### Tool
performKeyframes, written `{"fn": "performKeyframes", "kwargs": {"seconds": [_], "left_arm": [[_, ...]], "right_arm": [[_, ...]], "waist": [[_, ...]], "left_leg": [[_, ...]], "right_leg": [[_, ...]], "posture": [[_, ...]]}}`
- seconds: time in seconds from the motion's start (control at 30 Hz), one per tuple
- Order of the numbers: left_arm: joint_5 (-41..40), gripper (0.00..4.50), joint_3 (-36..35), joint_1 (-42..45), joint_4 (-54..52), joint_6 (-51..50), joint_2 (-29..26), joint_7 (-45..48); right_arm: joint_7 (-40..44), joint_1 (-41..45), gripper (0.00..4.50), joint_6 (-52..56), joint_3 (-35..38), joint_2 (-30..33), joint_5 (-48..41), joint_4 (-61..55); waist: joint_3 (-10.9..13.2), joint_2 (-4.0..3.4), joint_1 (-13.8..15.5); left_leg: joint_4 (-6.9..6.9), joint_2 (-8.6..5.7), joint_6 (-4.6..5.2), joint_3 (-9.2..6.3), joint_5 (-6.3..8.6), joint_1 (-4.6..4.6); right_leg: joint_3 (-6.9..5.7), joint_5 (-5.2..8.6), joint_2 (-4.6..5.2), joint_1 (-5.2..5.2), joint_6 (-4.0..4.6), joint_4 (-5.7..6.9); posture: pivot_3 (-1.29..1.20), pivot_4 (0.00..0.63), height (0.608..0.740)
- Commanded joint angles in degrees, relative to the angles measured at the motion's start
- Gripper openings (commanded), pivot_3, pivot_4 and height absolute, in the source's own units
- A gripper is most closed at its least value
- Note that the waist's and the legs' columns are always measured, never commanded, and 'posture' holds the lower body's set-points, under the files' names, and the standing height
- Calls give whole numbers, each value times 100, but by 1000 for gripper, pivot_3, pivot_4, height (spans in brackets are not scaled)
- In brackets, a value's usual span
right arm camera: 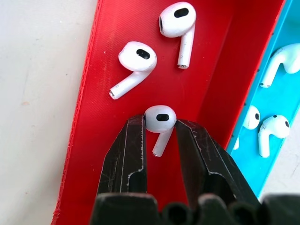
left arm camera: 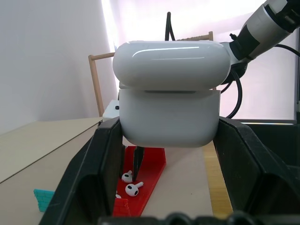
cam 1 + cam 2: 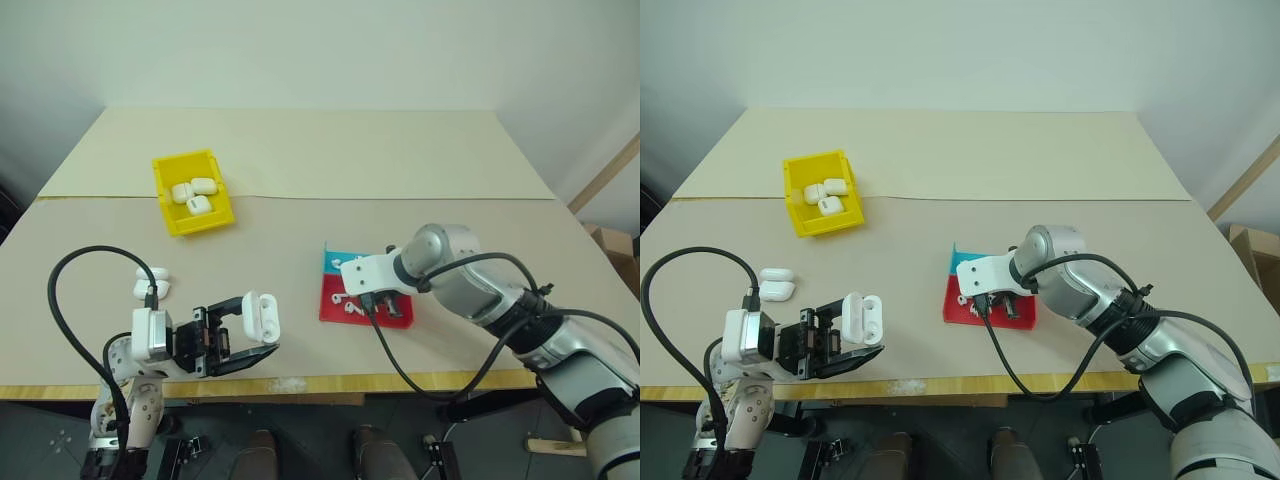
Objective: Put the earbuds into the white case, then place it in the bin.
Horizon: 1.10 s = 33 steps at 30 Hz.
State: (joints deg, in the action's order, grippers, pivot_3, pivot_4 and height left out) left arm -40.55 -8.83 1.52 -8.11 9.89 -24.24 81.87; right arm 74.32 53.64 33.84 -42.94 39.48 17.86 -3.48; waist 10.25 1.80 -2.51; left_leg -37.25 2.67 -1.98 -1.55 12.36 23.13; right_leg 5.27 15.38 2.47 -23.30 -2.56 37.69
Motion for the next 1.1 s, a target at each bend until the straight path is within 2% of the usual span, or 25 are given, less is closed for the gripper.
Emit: {"fn": "performKeyframes", "kwargs": {"seconds": [0.03, 0.27, 0.4, 0.6, 0.7, 0.8, 0.9, 1.1], "left_arm": [[-22, 2714, -12, -11, -58, 113, -4, 7], [-57, 2714, -26, 22, -39, 97, 11, -4], [-278, 2714, -24, 101, -307, -174, 57, -263], [-583, 2714, 60, 314, -789, -591, 139, -701], [-598, 2714, 158, 420, -854, -691, 177, -737], [-608, 2714, 241, 592, -856, -884, 149, -802], [-600, 2714, 334, 729, -944, -1148, 71, -906], [-565, 2714, 444, 1067, -860, -1194, 235, -942]], "right_arm": [[47, -47, 735, -68, 124, -18, 106, -109], [139, -63, 735, 268, 597, -6, -71, -514], [93, -144, 735, 1026, 1596, 118, -646, -1266], [-503, -576, 735, 1703, 3498, -33, -1694, -2349], [-740, -1169, 735, 1405, 4568, -422, -2522, -3009], [-1054, -1835, 735, 776, 5336, -1003, -3298, -3612], [-1291, -2293, 735, 146, 5632, -1369, -3849, -3935], [-1954, -2360, 735, -236, 5562, -1763, -4646, -3895]], "waist": [[0, 0, 1], [1, -1, 1], [1, 0, 7], [0, 0, 35], [0, 1, 30], [0, 1, 22], [0, 0, 4], [0, 0, -9]], "left_leg": [[0, 0, 0, 0, 0, 0], [0, 0, 0, 0, 0, 1], [1, 0, 0, -2, 0, 6], [0, -1, 0, -7, 0, 4], [1, -1, 0, -7, 0, 3], [4, -2, 0, -7, 0, 5], [3, -2, 0, -7, 0, 1], [5, 0, 0, -6, 0, -13]], "right_leg": [[0, 0, 0, 0, 0, 0], [0, 0, 0, 0, 0, 0], [-1, 0, 0, -3, 0, -1], [-6, 0, 1, 5, -1, -4], [-6, 0, 0, 9, -1, -7], [-6, 1, 0, 9, -2, -7], [-4, 1, 0, 12, -2, -4], [-2, 0, -5, 18, -2, 0]], "posture": [[0, 150, 740], [0, 150, 740], [0, 150, 740], [0, 150, 740], [0, 150, 740], [0, 150, 740], [0, 150, 740], [0, 150, 740]]}}
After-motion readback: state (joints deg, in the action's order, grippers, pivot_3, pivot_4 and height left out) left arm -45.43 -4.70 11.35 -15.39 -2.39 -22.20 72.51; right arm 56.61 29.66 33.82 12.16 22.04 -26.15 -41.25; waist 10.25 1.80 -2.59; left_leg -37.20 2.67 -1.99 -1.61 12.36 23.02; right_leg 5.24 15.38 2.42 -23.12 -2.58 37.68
